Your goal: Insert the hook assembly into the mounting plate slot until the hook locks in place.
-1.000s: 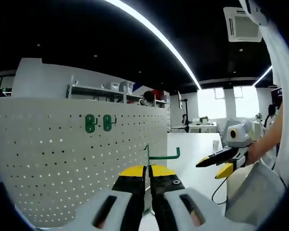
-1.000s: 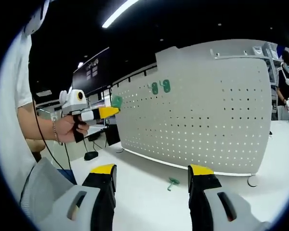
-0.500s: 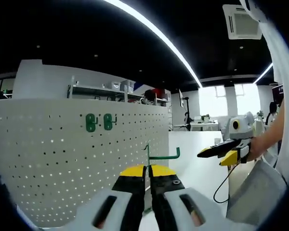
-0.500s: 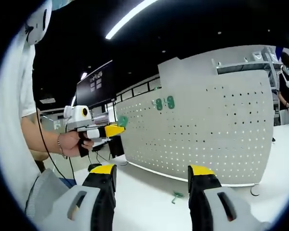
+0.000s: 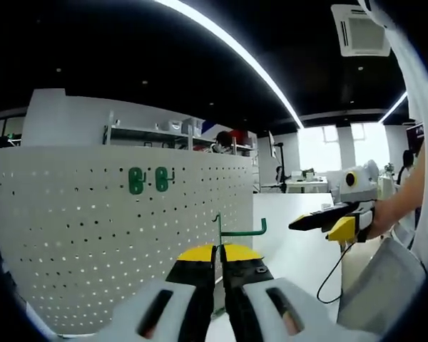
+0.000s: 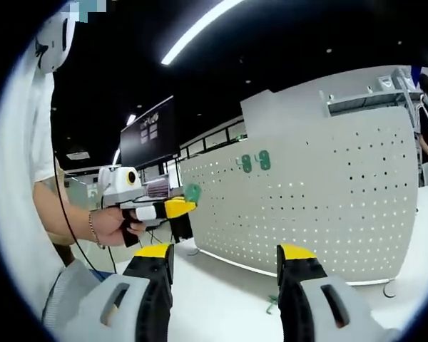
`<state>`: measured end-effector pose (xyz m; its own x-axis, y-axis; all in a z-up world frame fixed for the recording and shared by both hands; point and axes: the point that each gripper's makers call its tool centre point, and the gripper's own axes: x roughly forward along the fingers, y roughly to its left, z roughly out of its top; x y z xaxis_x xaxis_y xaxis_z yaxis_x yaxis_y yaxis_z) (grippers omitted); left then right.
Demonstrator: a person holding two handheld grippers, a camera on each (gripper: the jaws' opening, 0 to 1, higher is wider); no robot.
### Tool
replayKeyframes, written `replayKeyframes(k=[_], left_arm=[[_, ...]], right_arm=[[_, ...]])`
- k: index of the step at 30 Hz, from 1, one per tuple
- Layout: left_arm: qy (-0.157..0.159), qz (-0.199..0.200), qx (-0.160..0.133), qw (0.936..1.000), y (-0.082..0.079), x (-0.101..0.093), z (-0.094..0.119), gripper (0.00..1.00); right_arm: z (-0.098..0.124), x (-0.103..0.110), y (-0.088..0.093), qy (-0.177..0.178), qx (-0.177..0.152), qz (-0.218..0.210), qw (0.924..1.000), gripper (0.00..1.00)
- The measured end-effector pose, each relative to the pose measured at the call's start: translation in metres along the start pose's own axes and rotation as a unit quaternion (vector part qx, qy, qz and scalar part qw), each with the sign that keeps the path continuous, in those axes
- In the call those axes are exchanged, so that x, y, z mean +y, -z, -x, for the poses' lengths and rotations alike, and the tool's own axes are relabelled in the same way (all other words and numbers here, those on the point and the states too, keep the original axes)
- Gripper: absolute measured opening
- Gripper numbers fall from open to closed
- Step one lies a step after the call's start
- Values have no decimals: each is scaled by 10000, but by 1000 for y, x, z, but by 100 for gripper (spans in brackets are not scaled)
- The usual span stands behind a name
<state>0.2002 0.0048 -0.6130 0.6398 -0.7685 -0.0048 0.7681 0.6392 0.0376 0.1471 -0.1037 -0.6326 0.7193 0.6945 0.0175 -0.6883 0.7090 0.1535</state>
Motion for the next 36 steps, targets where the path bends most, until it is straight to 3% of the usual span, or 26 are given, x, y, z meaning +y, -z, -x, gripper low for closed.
replayKeyframes(k=[36], left_arm=[[-234, -103, 38, 9997, -2, 3, 3, 2]], right_arm=[[-48, 25, -20, -489, -354, -394, 9974, 52]])
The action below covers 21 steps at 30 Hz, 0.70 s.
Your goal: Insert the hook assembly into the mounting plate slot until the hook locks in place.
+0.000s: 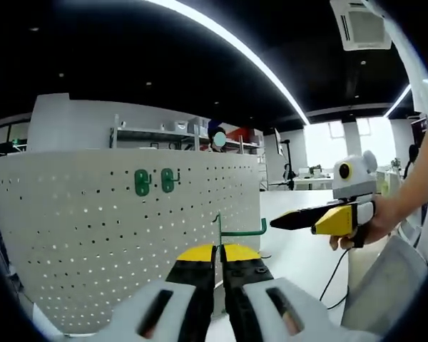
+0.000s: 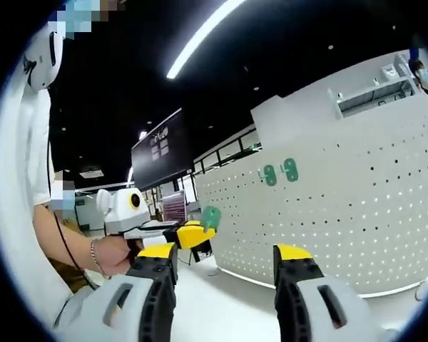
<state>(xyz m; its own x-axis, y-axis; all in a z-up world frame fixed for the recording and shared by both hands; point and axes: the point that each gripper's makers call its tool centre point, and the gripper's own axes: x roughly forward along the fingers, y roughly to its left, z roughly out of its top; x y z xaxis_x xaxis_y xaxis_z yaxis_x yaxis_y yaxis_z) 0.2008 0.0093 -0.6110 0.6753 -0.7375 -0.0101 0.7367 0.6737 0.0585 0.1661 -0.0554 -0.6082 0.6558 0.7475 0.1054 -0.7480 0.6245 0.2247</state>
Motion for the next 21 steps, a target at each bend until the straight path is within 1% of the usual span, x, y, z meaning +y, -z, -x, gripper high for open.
replayKeyframes(k=[21], left_arm=[[-39, 13, -36, 10000, -2, -1, 1, 2]], right_arm=[[-24, 13, -6, -218, -140, -165, 9995, 46]])
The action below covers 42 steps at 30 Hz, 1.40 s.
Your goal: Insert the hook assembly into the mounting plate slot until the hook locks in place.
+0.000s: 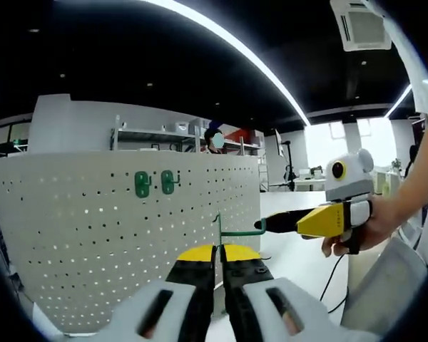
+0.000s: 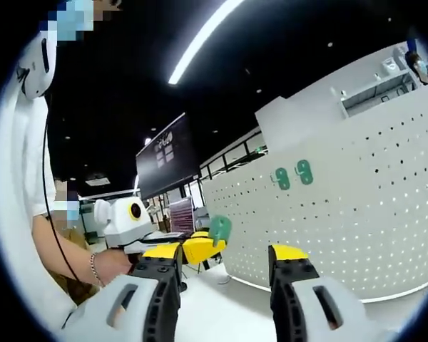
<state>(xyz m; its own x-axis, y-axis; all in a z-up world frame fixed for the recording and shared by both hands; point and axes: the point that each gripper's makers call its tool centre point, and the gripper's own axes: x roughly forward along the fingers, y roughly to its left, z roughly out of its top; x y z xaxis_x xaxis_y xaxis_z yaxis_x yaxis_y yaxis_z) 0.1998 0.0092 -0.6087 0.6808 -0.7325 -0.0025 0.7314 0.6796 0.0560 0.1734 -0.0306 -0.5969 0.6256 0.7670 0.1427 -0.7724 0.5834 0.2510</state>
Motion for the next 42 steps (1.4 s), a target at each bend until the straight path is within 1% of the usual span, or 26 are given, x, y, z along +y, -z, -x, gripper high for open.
replayKeyframes(k=[5, 13, 20, 23, 29, 34, 42], left_arm=[[-4, -1, -6, 10000, 0, -1, 0, 2], [-29, 10, -19, 10000, -1, 0, 1, 2], [-35, 18, -24, 10000, -1, -1, 1, 2], [-33, 22, -21, 10000, -1, -1, 1, 2], [-40, 20, -18, 10000, -1, -2, 1, 2], [-33, 17, -22, 10000, -1, -3, 0, 2], [-5, 21, -46, 10000, -4, -7, -1, 2]], right_arm=[[-6, 2, -1, -37, -10, -28, 10000, 45], [-14, 6, -1, -80, -2, -35, 10000, 40], [-19, 8, -1, -116, -7, -70, 9999, 37], [-21, 7, 1, -94, 37, -27, 9999, 33], [-23, 9, 1, -104, 27, -18, 9999, 29], [-27, 10, 1, -91, 25, 7, 10000, 21], [-29, 11, 1, -88, 22, -32, 10000, 16]])
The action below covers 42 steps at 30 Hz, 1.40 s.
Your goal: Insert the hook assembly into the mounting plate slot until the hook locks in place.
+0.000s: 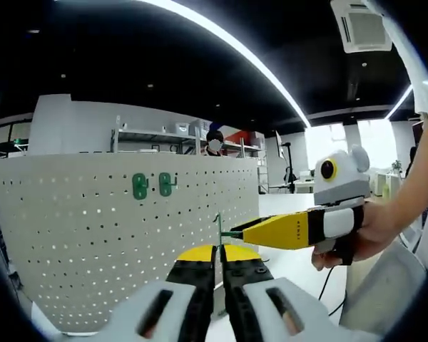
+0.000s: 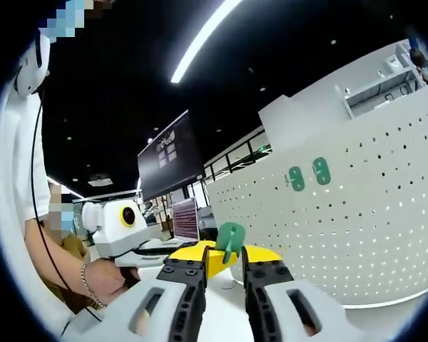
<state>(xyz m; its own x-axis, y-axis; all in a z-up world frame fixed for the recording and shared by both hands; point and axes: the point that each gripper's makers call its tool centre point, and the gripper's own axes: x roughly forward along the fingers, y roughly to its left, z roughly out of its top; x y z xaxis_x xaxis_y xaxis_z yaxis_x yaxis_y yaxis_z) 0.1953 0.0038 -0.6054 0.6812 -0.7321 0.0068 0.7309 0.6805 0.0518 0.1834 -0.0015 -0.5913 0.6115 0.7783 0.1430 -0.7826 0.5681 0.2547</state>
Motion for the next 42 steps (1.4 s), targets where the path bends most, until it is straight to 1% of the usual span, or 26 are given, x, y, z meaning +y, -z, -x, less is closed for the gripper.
replayKeyframes(k=[4, 8, 10, 20, 28, 31, 42], left_arm=[[9, -9, -2, 10000, 0, -2, -1, 2], [-6, -25, 6, 10000, 0, -2, 0, 2], [-3, -33, 11, 10000, 0, -2, 0, 2], [-46, -3, -12, 10000, -1, -4, 1, 2], [-141, 66, -5, 9999, 1, -4, 2, 2], [-156, 73, -1, 9999, 1, -4, 2, 2], [-141, 151, 10, 9998, 3, -5, 1, 3]], right_arm=[[-2, 3, 0, -13, 7, 34, 10000, 12], [-3, 1, 0, 52, -44, -16, 10000, 10], [-3, 1, 0, 75, -43, 27, 10000, 8], [-4, -2, 0, 218, -31, -14, 9998, 3], [-5, -3, 1, 291, -18, -165, 9994, 1], [-5, -3, 2, 287, 1, -349, 9990, 1], [-3, -4, 3, 302, 42, -332, 9990, 1]])
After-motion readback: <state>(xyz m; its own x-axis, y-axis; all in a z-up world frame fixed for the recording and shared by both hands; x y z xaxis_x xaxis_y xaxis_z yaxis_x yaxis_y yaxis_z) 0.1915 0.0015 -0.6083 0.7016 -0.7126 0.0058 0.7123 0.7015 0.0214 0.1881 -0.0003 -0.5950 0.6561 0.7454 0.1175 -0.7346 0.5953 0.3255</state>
